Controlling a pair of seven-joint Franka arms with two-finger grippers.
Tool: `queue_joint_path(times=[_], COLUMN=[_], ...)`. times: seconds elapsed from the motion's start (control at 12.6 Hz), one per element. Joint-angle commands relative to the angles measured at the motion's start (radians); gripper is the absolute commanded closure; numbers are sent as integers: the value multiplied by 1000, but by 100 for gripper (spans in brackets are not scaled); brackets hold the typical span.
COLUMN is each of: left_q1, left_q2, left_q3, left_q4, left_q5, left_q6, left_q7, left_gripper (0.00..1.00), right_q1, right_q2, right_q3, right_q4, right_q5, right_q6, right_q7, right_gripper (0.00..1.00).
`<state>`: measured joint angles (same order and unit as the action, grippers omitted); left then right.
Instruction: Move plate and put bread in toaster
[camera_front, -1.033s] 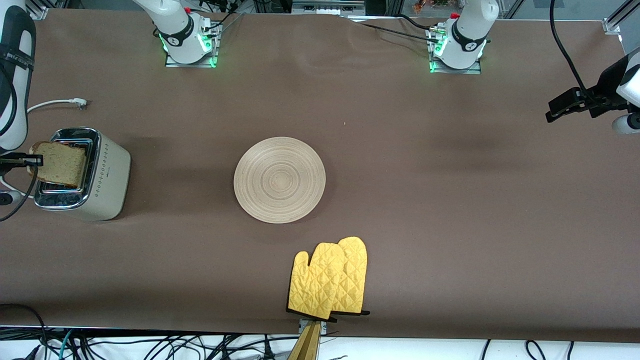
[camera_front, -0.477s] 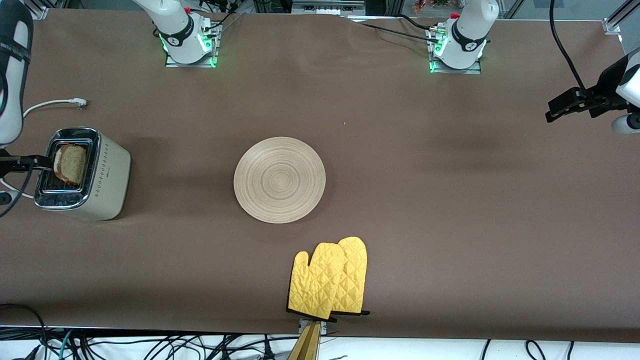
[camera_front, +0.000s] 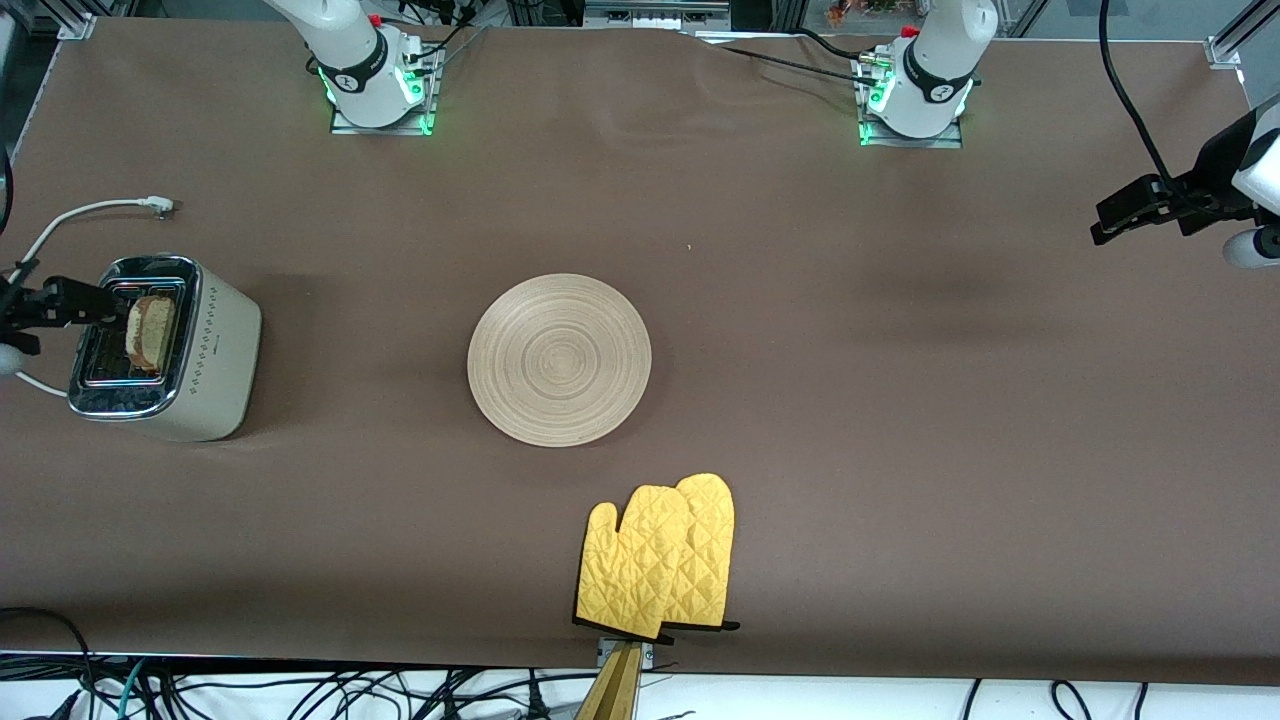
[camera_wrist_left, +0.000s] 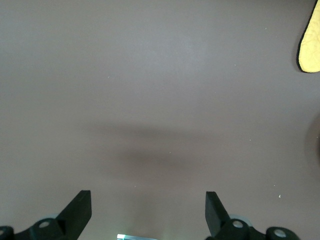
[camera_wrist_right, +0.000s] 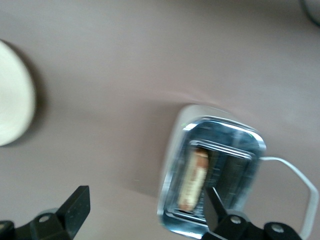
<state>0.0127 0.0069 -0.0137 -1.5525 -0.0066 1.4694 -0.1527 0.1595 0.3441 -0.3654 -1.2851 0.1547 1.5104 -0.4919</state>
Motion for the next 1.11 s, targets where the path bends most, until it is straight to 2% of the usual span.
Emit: queue_joint_path(times=[0.0,0.08,0.24,0.4,0.48,1.03], left_q1=[6,7,7,9,7,9], left_q2=[16,21,21,21,21,21], left_q3=[-3,-3,-3,-3,-3,-3], left_q4=[31,31,31,31,31,29], left_q5=[-18,-18,-18,-18,-18,-15], left_q6=[-18,-18,-18,-18,-18,-18], left_q7=[2,2,2,2,2,2], left_gripper=[0,0,0,0,0,0], right_q1=[30,31,-29,-142,-158,-169], right_q2=[-36,-86,-176,-281,-318,-344], right_q3=[6,11,113,286,301,301], right_q4=[-7,-55,-182,-351,-417,-413], right_q5=[23,-7,-58,-131,-139,-136], right_q6=[-39,-35,2,107,147,145], right_q7=[41,85,223,327,344,349], right_gripper=[0,0,0,0,0,0])
